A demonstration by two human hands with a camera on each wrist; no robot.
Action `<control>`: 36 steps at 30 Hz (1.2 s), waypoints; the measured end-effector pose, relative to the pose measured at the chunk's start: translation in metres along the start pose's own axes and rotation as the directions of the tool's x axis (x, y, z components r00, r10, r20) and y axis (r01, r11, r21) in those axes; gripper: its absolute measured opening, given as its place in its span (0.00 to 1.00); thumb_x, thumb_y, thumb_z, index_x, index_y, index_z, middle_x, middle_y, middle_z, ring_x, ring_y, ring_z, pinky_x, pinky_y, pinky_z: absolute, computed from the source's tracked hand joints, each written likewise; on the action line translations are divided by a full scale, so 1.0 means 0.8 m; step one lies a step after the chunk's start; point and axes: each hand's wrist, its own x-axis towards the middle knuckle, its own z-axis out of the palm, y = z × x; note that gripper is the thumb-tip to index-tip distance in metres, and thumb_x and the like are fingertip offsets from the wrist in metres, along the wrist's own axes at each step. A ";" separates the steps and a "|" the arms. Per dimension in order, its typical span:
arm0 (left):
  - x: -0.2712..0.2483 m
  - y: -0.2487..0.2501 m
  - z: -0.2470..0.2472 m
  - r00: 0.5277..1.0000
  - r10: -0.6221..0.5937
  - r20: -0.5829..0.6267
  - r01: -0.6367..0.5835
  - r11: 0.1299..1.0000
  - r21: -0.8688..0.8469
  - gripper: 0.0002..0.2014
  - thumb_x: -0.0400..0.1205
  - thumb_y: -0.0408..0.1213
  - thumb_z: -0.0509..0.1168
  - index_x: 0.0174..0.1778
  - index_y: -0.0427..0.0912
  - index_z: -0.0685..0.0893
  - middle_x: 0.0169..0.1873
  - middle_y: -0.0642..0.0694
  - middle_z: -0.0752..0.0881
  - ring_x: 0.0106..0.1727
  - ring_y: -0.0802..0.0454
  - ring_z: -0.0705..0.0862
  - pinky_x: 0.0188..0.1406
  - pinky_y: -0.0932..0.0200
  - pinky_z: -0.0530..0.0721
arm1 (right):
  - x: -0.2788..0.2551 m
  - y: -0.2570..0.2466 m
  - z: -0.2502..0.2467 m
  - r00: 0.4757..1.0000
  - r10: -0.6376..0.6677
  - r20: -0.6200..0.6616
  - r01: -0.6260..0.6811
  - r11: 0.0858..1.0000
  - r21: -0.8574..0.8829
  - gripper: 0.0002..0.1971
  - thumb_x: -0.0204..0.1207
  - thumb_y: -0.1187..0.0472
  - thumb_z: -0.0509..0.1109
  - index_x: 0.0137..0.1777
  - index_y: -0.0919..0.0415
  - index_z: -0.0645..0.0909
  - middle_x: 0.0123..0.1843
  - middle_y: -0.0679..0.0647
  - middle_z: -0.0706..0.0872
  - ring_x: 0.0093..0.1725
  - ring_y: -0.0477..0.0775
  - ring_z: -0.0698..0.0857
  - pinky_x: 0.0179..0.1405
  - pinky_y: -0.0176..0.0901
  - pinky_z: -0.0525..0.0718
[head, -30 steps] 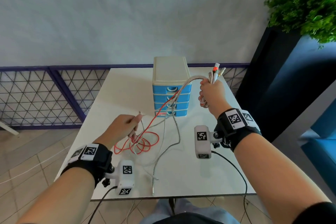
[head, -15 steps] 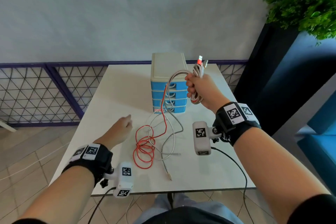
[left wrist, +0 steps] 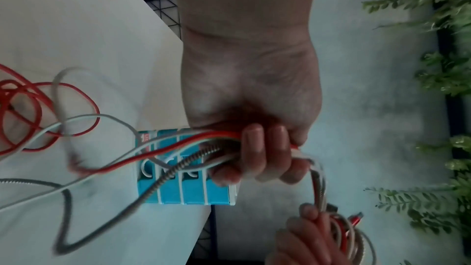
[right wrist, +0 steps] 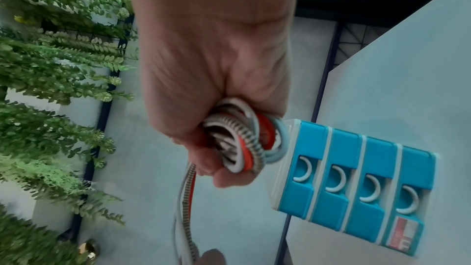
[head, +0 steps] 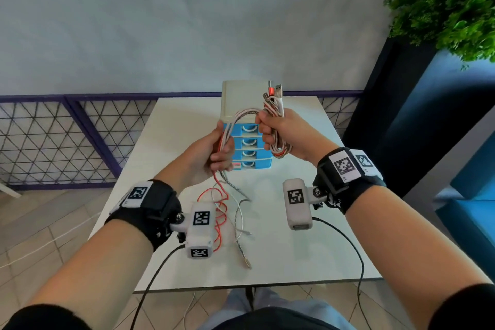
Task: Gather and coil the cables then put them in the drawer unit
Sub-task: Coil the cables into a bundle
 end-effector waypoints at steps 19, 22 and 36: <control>0.008 -0.009 0.079 0.920 0.376 -0.111 -0.184 0.665 0.724 0.11 0.87 0.46 0.51 0.56 0.46 0.75 0.37 0.52 0.79 0.35 0.58 0.79 0.32 0.70 0.76 | 0.003 0.038 0.013 0.992 0.125 0.010 -0.125 0.990 0.069 0.36 0.81 0.33 0.43 0.51 0.62 0.82 0.41 0.57 0.87 0.39 0.53 0.87 0.41 0.41 0.86; 0.001 -0.007 0.081 0.903 0.413 -0.119 -0.165 0.589 0.791 0.16 0.87 0.45 0.51 0.68 0.45 0.72 0.54 0.46 0.84 0.52 0.50 0.83 0.49 0.55 0.83 | -0.001 0.038 0.018 0.984 0.161 0.073 -0.173 0.959 0.225 0.35 0.75 0.30 0.50 0.57 0.58 0.82 0.49 0.56 0.89 0.51 0.53 0.89 0.52 0.44 0.87; 0.013 0.002 0.098 0.973 0.204 -0.110 0.025 0.378 0.925 0.15 0.87 0.42 0.48 0.55 0.37 0.75 0.39 0.36 0.87 0.29 0.49 0.84 0.33 0.56 0.77 | 0.016 0.045 0.018 0.942 0.230 -0.243 -0.214 0.973 0.091 0.14 0.78 0.50 0.68 0.51 0.62 0.78 0.37 0.57 0.82 0.34 0.53 0.83 0.31 0.43 0.83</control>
